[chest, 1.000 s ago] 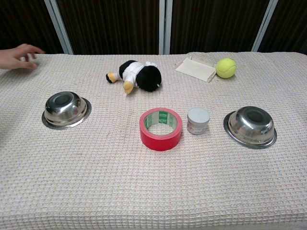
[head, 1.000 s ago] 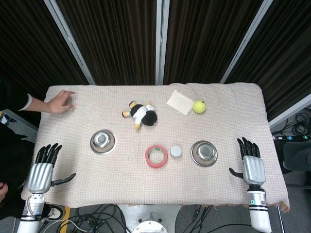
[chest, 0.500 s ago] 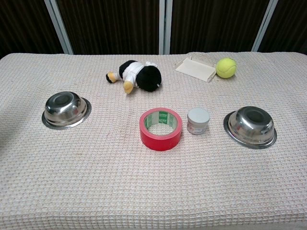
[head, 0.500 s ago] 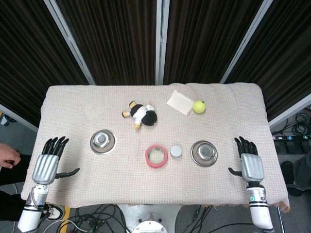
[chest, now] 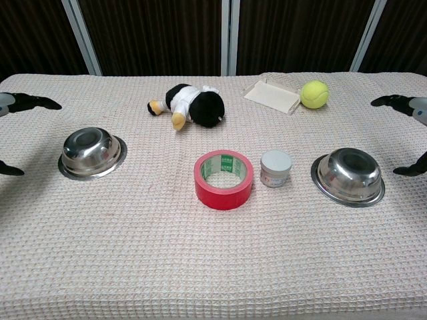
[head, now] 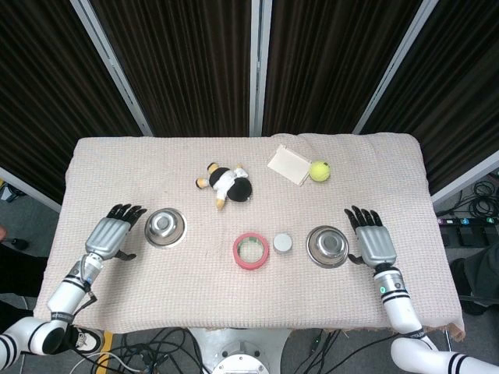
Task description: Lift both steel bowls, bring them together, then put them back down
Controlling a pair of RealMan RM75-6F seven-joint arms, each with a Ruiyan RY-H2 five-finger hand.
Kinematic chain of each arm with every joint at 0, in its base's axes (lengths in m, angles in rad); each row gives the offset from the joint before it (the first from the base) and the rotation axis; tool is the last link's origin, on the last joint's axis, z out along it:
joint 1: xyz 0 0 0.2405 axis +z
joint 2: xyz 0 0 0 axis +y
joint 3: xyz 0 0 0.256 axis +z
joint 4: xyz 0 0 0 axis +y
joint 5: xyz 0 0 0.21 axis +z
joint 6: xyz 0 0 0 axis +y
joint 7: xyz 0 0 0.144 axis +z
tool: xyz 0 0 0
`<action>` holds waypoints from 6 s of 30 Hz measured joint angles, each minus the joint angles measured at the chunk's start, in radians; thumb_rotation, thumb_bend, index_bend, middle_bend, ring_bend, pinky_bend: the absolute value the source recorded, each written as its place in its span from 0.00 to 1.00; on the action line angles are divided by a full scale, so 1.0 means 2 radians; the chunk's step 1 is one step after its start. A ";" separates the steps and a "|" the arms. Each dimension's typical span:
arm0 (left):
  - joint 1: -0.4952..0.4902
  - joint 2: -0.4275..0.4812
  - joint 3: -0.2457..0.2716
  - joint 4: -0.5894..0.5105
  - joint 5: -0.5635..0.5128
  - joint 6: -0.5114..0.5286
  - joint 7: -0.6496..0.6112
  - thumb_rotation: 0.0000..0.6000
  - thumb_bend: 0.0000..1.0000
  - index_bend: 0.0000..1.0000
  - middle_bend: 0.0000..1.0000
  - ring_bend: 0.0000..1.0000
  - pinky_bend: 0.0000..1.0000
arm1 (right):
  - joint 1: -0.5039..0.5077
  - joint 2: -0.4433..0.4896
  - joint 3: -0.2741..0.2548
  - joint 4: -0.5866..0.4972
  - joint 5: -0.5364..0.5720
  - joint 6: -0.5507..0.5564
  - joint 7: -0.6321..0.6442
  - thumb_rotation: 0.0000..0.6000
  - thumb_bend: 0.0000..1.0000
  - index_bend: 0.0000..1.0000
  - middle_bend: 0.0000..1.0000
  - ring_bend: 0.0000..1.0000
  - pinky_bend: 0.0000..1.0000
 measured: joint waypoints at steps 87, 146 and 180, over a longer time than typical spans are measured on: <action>-0.047 -0.108 -0.022 0.101 0.048 0.248 -0.194 1.00 0.30 0.45 0.43 0.40 0.58 | 0.035 -0.017 -0.016 0.009 -0.077 0.143 0.199 1.00 0.15 0.43 0.35 0.25 0.31; -0.036 -0.209 -0.090 -0.089 0.034 0.225 -0.425 1.00 0.28 0.46 0.44 0.41 0.58 | 0.190 -0.213 0.057 0.117 -0.208 0.032 0.893 1.00 0.15 0.43 0.34 0.25 0.31; -0.004 -0.026 0.022 0.031 0.021 0.095 -0.152 1.00 0.28 0.47 0.45 0.42 0.59 | -0.016 0.015 -0.065 -0.020 -0.034 0.088 0.287 1.00 0.16 0.37 0.30 0.20 0.24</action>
